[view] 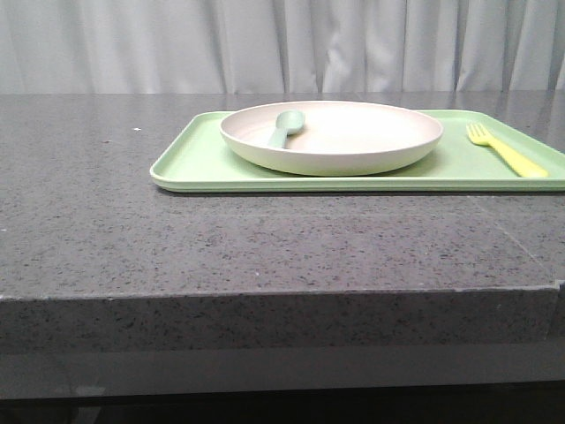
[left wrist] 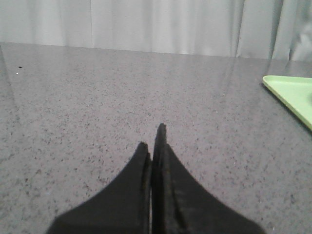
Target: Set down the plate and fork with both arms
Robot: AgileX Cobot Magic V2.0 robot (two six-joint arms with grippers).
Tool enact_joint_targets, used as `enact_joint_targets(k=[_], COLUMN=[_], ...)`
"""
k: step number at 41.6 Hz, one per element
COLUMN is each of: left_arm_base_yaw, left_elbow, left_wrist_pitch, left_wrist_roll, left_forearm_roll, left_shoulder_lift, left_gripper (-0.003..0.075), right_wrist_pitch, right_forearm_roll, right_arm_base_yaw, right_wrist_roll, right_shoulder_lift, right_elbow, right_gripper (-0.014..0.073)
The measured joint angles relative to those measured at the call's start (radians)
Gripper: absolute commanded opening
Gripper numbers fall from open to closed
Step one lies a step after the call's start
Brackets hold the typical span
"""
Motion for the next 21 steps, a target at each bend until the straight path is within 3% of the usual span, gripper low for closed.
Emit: enact_joint_targets(k=[7,21], left_arm_base_yaw=[-0.029,-0.064], left_elbow=[0.0,0.0], left_wrist_pitch=[-0.051,-0.067], left_wrist_roll=[-0.06,-0.068], left_forearm_roll=[0.081,0.093], left_shoulder_lift=[0.0,0.0], left_gripper=[-0.0018,-0.0018], right_wrist_pitch=[0.002,0.002], right_forearm_roll=[0.0,0.0], right_arm_base_yaw=[0.0,0.0], right_wrist_roll=[0.0,0.0], right_shoulder_lift=[0.0,0.0], right_elbow=[0.0,0.0], right_gripper=[-0.0068,-0.0068])
